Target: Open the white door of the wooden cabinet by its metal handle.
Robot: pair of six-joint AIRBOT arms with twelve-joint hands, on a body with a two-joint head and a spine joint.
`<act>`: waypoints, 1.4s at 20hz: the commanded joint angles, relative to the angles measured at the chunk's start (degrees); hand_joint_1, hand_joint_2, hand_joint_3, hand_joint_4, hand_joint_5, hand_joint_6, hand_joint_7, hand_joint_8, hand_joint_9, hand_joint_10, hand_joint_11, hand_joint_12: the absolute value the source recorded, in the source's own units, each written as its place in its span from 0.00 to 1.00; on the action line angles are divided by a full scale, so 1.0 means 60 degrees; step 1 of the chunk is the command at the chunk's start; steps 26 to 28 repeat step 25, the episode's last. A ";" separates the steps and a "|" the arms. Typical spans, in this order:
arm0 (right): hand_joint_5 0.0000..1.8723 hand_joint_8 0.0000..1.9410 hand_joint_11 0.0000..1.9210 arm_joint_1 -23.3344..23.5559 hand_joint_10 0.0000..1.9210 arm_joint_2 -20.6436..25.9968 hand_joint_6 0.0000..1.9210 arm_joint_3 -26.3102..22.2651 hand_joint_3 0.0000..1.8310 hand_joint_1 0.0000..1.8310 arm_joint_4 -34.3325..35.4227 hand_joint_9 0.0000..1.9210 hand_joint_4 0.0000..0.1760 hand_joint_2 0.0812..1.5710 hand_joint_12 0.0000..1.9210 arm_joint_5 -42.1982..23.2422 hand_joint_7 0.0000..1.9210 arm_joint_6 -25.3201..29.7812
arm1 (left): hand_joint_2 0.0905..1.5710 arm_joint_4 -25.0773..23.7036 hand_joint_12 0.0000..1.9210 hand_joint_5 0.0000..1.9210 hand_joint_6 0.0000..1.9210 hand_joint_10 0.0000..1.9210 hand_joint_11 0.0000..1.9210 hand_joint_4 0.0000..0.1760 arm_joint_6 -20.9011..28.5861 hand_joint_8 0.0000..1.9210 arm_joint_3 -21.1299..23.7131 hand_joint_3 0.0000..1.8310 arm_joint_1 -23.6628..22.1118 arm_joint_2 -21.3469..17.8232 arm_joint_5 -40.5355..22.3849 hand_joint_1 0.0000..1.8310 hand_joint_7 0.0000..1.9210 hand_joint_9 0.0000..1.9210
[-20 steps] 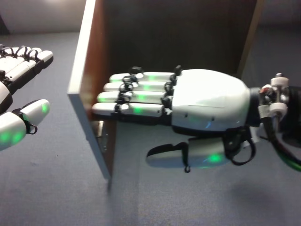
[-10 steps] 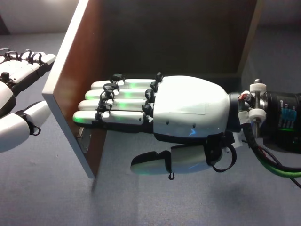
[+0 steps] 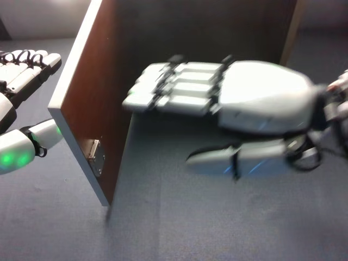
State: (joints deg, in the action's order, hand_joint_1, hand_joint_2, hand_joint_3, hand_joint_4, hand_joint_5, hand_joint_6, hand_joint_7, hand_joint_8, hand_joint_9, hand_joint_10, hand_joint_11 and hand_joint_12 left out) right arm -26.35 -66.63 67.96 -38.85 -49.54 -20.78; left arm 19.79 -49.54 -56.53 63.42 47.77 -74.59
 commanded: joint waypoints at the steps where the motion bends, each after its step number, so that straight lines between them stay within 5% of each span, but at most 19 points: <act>1: 0.00 0.00 0.00 -0.0029 0.00 0.0142 0.00 -0.0066 0.00 0.00 0.0683 0.00 0.00 0.93 0.00 -0.1281 0.00 0.0044 | 0.91 0.0009 0.18 0.04 0.00 0.01 0.00 0.00 0.0055 0.00 -0.0024 0.01 0.0013 -0.0024 -0.1346 0.00 0.07 0.06; 3: 0.00 0.00 0.00 -0.0447 0.00 0.0723 0.00 -0.0079 0.00 0.02 0.1603 0.00 0.00 0.92 0.00 -0.1714 0.00 -0.0045 | 1.00 -0.0003 0.16 0.04 0.00 0.00 0.00 0.00 0.0121 0.00 0.0022 0.06 0.0070 -0.0058 -0.1482 0.00 0.05 0.05; 8: 0.01 0.00 0.00 -0.1363 0.00 0.2147 0.00 -0.0292 0.00 0.06 0.3421 0.00 0.00 0.89 0.00 -0.2596 0.00 -0.0824 | 1.00 -0.0024 0.01 0.03 0.00 0.00 0.00 0.00 0.0185 0.00 0.0154 0.04 0.0228 -0.0215 -0.1962 0.00 0.02 0.01; 11: 0.01 0.00 0.00 -0.2087 0.00 0.2805 0.00 -0.0681 0.00 0.06 0.4684 0.00 0.00 0.88 0.00 -0.3700 0.00 -0.1530 | 1.00 -0.0074 0.00 0.03 0.00 0.00 0.00 0.00 0.0401 0.00 0.0247 0.03 0.0333 -0.0278 -0.2605 0.00 0.02 0.01; 13: 0.02 0.00 0.00 -0.2751 0.00 0.3131 0.00 -0.0864 0.00 0.16 0.5575 0.00 0.00 0.92 0.00 -0.4597 0.01 -0.1686 | 1.00 -0.0121 0.00 0.02 0.00 0.00 0.00 0.00 0.0415 0.00 0.0342 0.04 0.0373 -0.0362 -0.2954 0.00 0.01 0.00; 21: 0.01 0.00 0.00 -0.5526 0.00 0.3476 0.00 -0.1325 0.00 0.13 0.8266 0.00 0.00 0.91 0.00 -0.6926 0.00 -0.1686 | 0.99 0.0010 0.00 0.03 0.00 0.00 0.00 0.00 0.0546 0.00 0.0627 0.01 0.0816 -0.0496 -0.4091 0.00 0.01 0.00; 28: 0.02 0.00 0.00 -0.6171 0.00 0.3479 0.00 -0.1460 0.00 0.12 0.8735 0.00 0.00 0.93 0.00 -0.7315 0.00 -0.1686 | 1.00 0.0020 0.00 0.02 0.00 0.00 0.00 0.00 0.0706 0.00 0.0635 0.01 0.0854 -0.0490 -0.4099 0.00 0.00 0.00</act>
